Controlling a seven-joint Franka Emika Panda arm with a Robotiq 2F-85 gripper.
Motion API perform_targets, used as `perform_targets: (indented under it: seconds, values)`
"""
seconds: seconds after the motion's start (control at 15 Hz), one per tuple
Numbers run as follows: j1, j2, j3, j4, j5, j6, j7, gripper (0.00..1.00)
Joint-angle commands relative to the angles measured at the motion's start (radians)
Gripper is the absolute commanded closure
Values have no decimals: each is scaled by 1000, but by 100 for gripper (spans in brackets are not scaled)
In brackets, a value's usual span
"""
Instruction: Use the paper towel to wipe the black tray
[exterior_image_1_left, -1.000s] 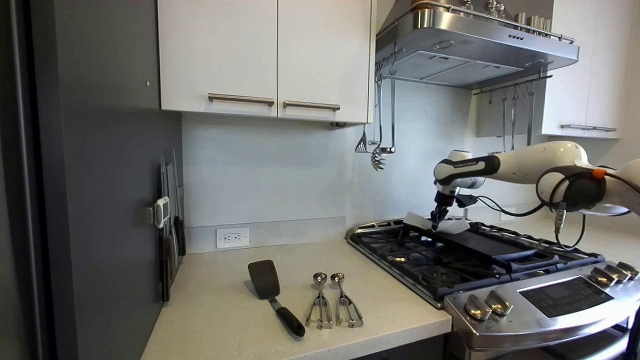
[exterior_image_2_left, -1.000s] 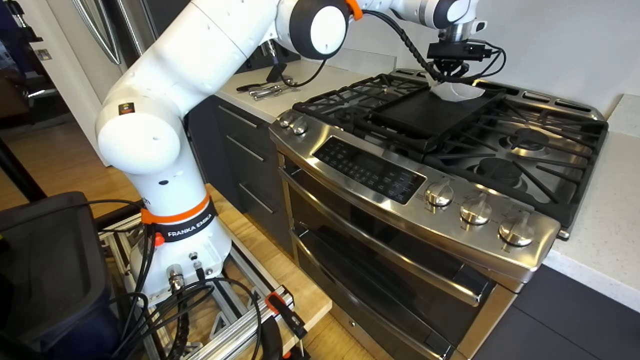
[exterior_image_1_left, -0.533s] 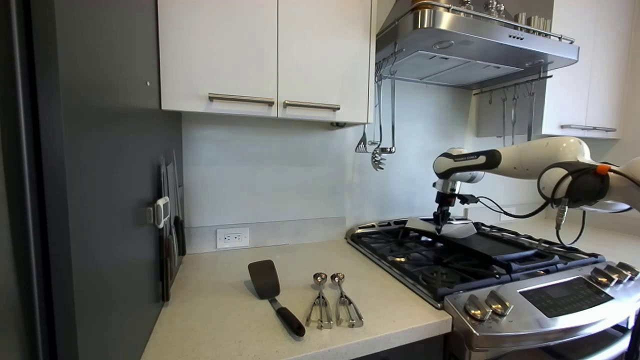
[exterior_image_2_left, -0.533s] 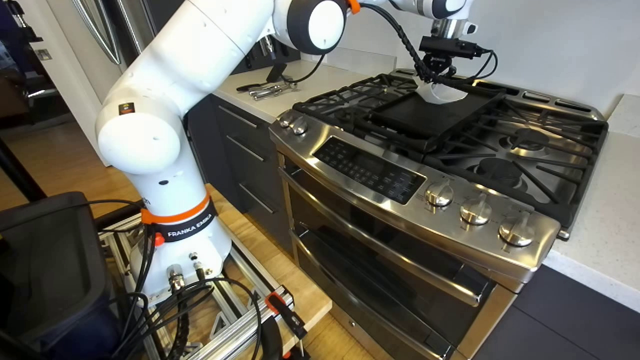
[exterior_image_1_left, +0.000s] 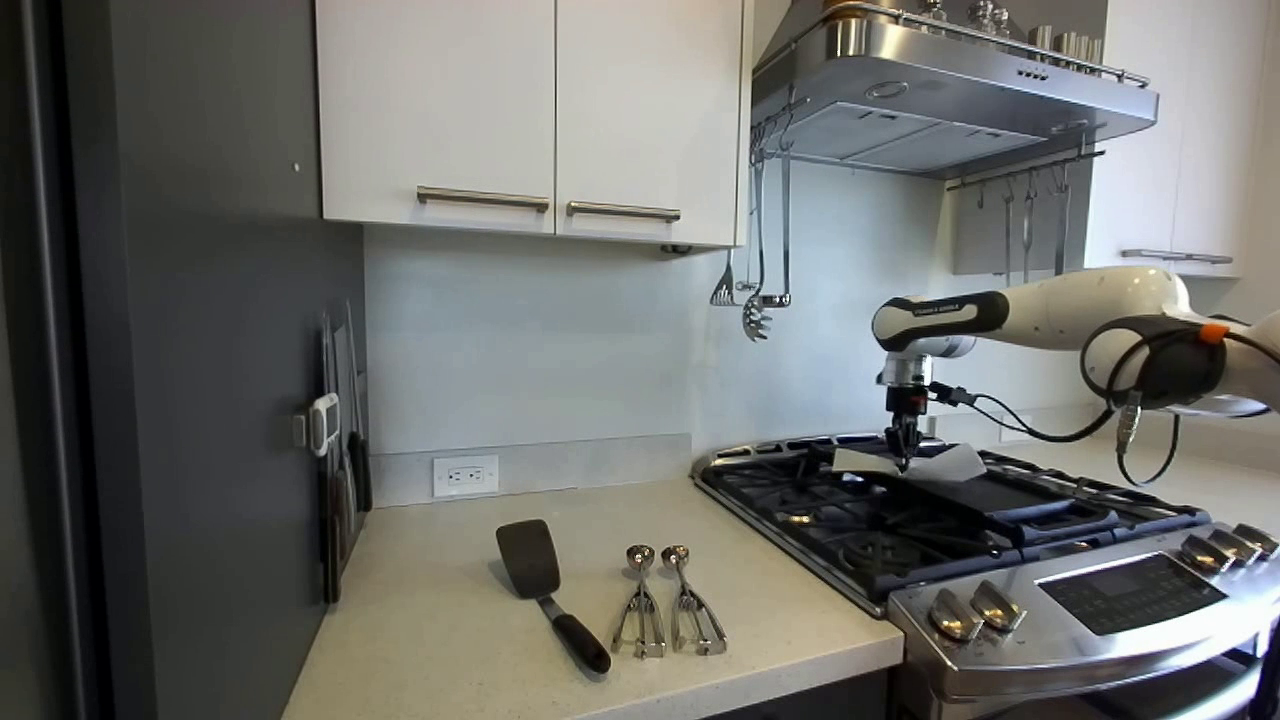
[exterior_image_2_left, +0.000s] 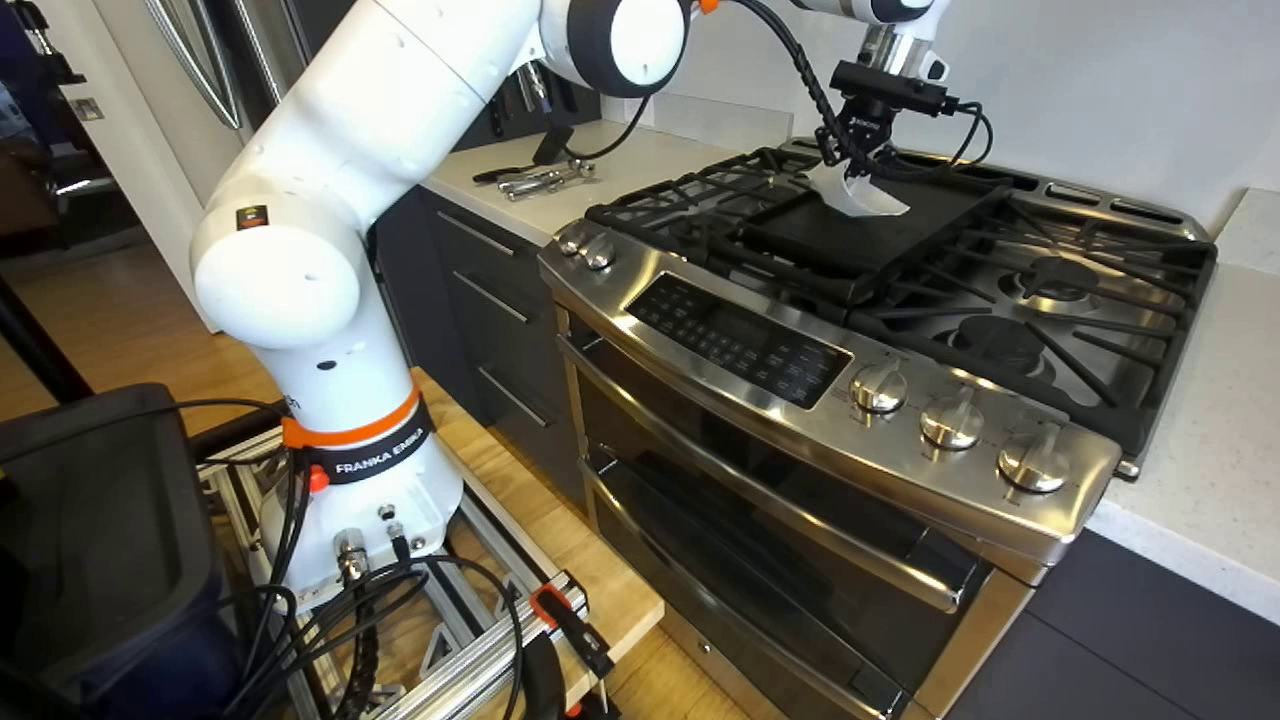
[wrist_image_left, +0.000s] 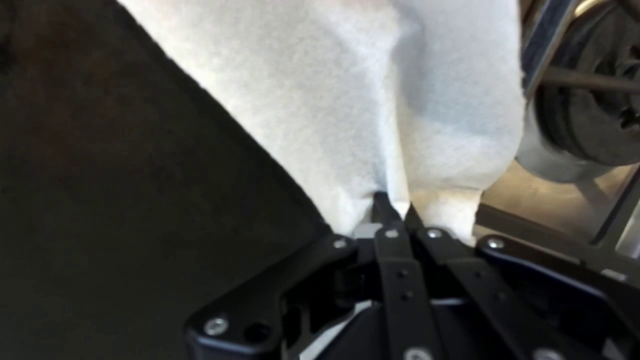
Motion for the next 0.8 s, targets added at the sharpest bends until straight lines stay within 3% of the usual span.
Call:
perform_targets:
  seconds: [0.0, 0.27, 0.73]
  values:
    - [-1, -9, -34, -85, -48, -86, -5, 100]
    - [-13, -23, -77, -101, -80, -115, 13, 100]
    - [-88, -44, -139, -123, -37, 43, 65, 100]
